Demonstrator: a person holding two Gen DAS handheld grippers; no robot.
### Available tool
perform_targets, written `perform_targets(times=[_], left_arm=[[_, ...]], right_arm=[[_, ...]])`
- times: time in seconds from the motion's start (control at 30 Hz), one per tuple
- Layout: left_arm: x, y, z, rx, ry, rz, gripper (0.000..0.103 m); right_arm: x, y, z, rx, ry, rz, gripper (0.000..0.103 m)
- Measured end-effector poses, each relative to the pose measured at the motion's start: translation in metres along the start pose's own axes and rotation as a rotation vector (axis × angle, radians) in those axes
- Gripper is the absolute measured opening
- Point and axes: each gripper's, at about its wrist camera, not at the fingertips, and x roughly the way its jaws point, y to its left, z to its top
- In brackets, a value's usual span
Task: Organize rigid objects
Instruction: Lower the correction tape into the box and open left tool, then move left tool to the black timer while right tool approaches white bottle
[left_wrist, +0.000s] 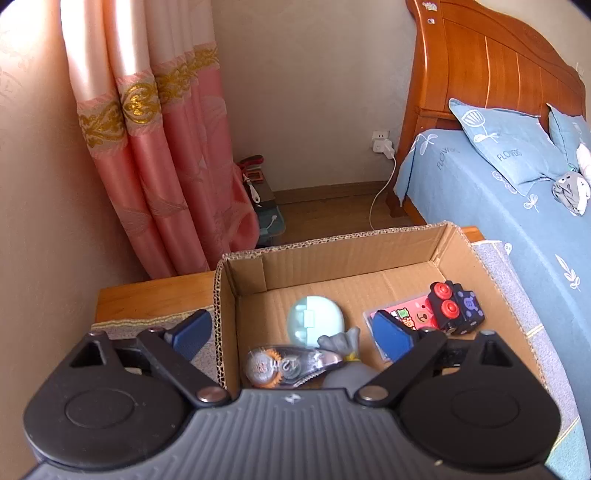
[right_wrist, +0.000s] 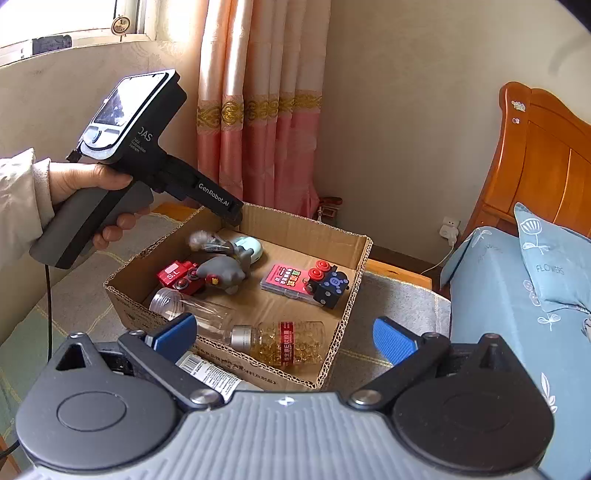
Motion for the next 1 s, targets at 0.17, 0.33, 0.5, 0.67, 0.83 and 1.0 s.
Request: perform_targets(times=[0.17, 0.33, 0.5, 0.67, 0.83, 1.0], left_arm=[[-0.021, 0.003, -0.006, 0.008, -0.021, 0.015, 0.097], [-0.051, 0.000, -0.014, 0.054, -0.057, 0.037, 0.100], [-0.082, -0.003, -0.029, 0.076, -0.071, 0.034, 0.101], [-0.109, -0.010, -0.060, 0.087, -0.084, 0.046, 0.101], [-0.121, -0.018, -0.107, 0.047, -0.104, 0.110, 0.101], [-0.114, -0.019, -0.151, -0.023, -0.075, 0.125, 0.101]], right_arm=[[0.003, 0.006, -0.003, 0.006, 0.015, 0.011, 0.103], [0.003, 0.014, -0.006, 0.012, 0.024, 0.019, 0.103], [0.004, 0.017, -0.011, 0.054, 0.042, 0.005, 0.103], [0.006, 0.016, -0.023, 0.138, 0.061, -0.018, 0.103], [0.011, 0.018, -0.044, 0.234, 0.077, -0.070, 0.103], [0.017, 0.014, -0.067, 0.334, 0.087, -0.094, 0.103]])
